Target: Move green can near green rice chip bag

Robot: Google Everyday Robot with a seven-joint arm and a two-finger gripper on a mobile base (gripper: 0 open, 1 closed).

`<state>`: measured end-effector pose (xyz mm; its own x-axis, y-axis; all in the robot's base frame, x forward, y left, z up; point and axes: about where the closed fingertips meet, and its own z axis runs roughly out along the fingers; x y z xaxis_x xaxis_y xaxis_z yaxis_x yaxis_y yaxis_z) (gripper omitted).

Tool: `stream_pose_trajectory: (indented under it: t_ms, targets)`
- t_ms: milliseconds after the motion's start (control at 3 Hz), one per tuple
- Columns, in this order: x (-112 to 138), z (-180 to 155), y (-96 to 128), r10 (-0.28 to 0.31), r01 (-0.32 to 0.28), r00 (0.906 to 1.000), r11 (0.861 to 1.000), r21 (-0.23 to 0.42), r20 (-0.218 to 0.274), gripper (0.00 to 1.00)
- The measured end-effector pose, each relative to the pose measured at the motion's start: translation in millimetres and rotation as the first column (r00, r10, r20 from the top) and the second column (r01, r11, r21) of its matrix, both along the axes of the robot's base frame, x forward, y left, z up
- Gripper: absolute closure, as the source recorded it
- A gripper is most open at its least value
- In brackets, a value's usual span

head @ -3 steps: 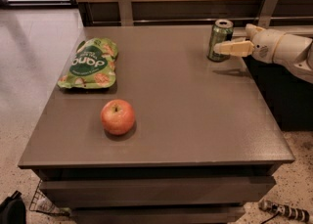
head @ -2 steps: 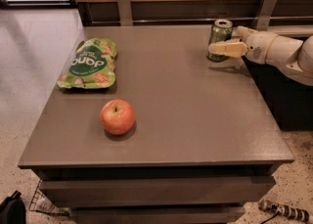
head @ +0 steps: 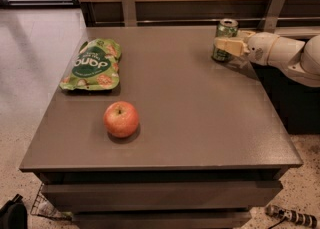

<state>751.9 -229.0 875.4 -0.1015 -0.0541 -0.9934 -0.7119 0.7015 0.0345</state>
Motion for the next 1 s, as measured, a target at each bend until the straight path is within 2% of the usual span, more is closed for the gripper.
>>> stream_pose_trajectory:
  t_ms: [667, 1000]
  targets:
    - [1.3, -0.7, 6.2, 0.009, -0.009, 1.0000, 1.000, 0.002, -0.001, 1.00]
    - [1.5, -0.8, 7.0, 0.010, -0.010, 1.0000, 1.000, 0.002, -0.001, 1.00]
